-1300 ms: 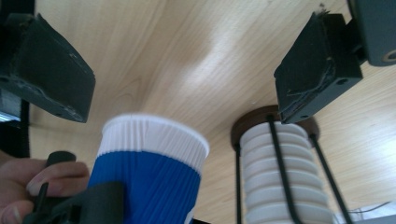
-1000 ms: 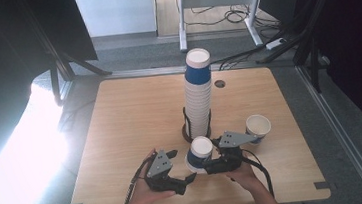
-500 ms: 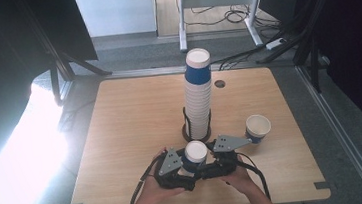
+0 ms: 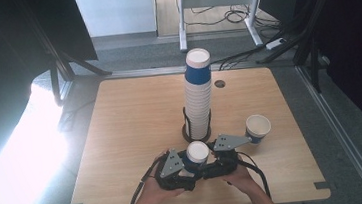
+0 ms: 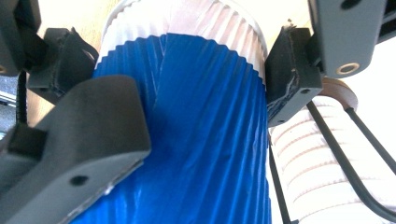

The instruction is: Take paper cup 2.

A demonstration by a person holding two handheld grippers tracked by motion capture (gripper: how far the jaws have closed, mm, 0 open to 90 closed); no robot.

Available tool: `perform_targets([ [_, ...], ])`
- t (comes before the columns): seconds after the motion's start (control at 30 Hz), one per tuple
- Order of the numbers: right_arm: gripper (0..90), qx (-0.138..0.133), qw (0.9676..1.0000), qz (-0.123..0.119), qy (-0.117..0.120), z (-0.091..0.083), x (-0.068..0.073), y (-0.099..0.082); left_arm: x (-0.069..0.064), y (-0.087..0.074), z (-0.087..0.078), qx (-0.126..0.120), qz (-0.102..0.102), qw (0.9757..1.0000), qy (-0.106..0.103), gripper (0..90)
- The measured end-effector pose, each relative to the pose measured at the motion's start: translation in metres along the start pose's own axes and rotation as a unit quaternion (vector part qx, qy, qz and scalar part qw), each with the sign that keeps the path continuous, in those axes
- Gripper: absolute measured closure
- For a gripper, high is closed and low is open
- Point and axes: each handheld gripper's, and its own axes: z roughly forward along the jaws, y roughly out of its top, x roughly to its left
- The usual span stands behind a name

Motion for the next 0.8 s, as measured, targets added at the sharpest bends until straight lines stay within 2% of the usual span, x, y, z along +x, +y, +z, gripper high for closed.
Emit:
perform_targets([
  [0.13,21.0,-0.004,1.0,0.007,0.004,-0.002,-0.001,0.0,0.001,0.0,0.0,0.006,0.005,1.0,0.003,19.9],
  [0.27,19.2,-0.014,0.9998,0.01,0.003,-0.007,-0.004,0.002,0.001,0.0,0.0,0.019,0.023,0.9995,0.014,19.9],
  [0.43,19.1,-0.027,0.9995,0.016,0.002,-0.02,-0.009,0.004,0.003,-0.002,0.001,0.038,0.032,0.9984,0.026,19.8],
  [0.57,19.0,-0.025,0.9995,0.019,0.003,-0.029,-0.013,0.005,0.005,-0.001,0.002,0.05,0.038,0.9976,0.029,19.9],
  [0.73,17.5,-0.019,0.9996,0.02,0.001,-0.033,-0.014,0.004,0.01,0.002,0.002,0.074,0.061,0.9945,0.042,19.8],
  [0.8,17.4,-0.016,0.9997,0.019,-0.001,-0.033,-0.014,0.004,0.011,0.004,0.002,0.088,0.077,0.992,0.047,19.8],
])
